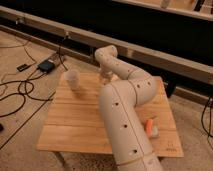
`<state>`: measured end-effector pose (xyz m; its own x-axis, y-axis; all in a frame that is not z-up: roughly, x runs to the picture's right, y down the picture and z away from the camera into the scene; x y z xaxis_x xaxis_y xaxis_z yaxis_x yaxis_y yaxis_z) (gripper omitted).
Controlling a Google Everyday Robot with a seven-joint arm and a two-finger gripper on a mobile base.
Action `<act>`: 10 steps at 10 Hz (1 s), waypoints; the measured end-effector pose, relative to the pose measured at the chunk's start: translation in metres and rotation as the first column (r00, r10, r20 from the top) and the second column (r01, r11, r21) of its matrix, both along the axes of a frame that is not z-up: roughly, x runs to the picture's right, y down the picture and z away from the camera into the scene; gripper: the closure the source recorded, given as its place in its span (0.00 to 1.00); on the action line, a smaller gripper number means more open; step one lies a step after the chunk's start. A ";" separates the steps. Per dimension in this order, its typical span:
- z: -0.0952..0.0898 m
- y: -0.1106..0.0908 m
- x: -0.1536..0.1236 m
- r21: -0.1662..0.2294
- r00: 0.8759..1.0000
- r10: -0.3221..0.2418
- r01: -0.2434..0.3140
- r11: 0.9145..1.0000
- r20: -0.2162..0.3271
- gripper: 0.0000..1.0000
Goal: Stand the bottle upright
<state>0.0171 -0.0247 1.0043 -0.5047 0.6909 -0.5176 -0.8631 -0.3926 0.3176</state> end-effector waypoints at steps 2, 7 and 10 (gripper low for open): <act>-0.001 0.005 -0.003 0.001 1.000 -0.009 0.009 1.000 0.006 0.35; 0.001 0.017 -0.004 -0.004 1.000 -0.020 0.020 1.000 0.012 0.73; 0.001 0.018 -0.004 -0.003 1.000 -0.019 0.019 1.000 0.013 0.98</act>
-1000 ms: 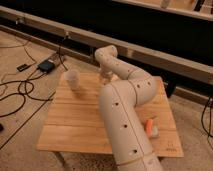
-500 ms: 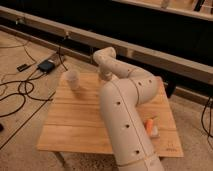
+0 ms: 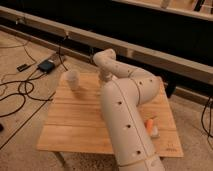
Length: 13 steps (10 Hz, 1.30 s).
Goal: Stand the bottle upright
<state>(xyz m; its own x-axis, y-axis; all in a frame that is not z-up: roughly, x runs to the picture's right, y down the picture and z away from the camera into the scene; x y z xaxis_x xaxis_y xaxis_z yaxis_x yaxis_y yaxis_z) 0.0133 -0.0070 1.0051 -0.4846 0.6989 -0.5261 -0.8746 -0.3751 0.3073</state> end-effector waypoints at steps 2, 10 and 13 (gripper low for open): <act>-0.006 -0.005 -0.001 0.002 1.000 0.004 -0.004 1.000 0.002 1.00; -0.070 -0.040 -0.008 -0.071 0.981 0.192 -0.193 0.979 -0.019 1.00; -0.092 -0.046 -0.014 -0.144 0.958 0.287 -0.285 0.948 -0.006 1.00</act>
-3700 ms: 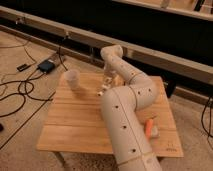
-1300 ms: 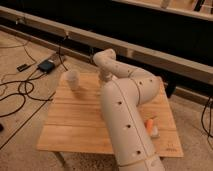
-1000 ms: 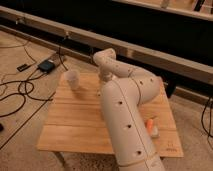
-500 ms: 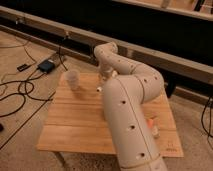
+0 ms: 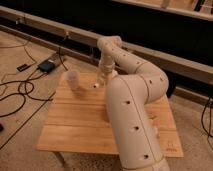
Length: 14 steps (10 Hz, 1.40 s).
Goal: Stand the bottle upright
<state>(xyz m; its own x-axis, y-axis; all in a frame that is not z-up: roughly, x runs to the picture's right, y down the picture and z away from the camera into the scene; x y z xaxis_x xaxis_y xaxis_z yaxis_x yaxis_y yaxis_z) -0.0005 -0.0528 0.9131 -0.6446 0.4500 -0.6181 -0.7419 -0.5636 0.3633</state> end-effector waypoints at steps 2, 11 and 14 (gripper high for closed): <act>-0.006 0.004 -0.002 -0.060 0.998 0.060 -0.059 0.996 0.029 1.00; -0.030 -0.026 0.019 -0.076 0.928 0.257 -0.246 0.966 0.269 1.00; -0.036 -0.029 0.033 -0.092 0.891 0.339 -0.327 0.941 0.301 1.00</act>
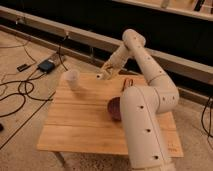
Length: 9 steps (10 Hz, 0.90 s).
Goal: Stand the bottle upright
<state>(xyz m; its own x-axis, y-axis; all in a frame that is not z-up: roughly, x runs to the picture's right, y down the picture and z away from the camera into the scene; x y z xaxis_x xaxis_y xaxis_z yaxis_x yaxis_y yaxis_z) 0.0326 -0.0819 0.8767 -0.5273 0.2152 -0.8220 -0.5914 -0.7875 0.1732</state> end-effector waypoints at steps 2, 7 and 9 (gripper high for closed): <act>-0.002 -0.005 0.002 0.007 0.998 0.061 -0.061 0.998 0.009 1.00; -0.017 0.002 -0.004 -0.030 0.988 0.150 -0.149 0.988 0.033 1.00; -0.019 0.018 -0.013 -0.066 0.988 0.148 -0.145 0.987 0.046 1.00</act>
